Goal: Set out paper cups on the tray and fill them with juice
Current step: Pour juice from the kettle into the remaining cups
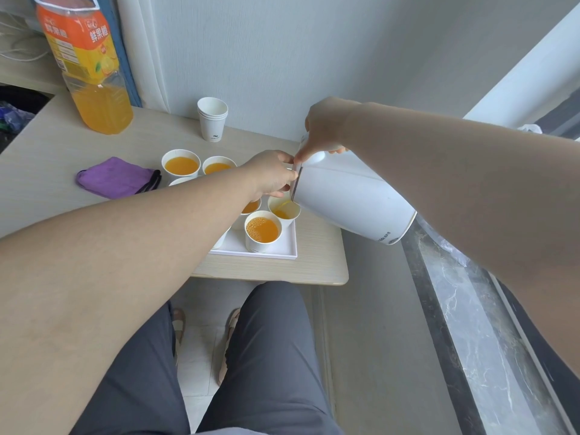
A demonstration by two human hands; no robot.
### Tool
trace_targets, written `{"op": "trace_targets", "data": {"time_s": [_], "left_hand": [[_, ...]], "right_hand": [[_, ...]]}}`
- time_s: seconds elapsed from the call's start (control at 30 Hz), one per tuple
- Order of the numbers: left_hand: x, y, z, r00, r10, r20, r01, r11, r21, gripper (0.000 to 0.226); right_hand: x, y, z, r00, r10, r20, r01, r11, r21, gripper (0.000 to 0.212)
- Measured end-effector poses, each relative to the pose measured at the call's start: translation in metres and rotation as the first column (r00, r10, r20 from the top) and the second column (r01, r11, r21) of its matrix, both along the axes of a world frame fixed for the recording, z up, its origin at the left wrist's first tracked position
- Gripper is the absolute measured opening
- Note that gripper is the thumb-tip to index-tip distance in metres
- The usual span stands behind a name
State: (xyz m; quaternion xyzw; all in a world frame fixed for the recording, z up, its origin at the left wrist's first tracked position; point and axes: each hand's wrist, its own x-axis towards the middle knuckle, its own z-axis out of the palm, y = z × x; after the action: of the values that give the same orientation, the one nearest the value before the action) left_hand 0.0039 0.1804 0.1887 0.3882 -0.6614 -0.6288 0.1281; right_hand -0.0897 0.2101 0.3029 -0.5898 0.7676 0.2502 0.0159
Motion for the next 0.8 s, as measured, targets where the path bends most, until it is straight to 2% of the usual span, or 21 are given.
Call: {"op": "trace_targets", "data": {"time_s": [0.37, 0.8], "left_hand": [[0.0015, 0.0013, 0.0, 0.999, 0.012, -0.03, -0.011, 1.0, 0.018, 0.036], [0.0021, 0.0044, -0.0002, 0.988, 0.099, -0.118, -0.082, 0.987, 0.139, 0.034]], "right_hand": [[0.0037, 0.0009, 0.0018, 0.999, 0.029, -0.029, -0.029, 1.0, 0.002, 0.047], [0.0047, -0.0007, -0.0002, 0.999, 0.031, -0.026, -0.031, 0.999, -0.015, 0.046]]}}
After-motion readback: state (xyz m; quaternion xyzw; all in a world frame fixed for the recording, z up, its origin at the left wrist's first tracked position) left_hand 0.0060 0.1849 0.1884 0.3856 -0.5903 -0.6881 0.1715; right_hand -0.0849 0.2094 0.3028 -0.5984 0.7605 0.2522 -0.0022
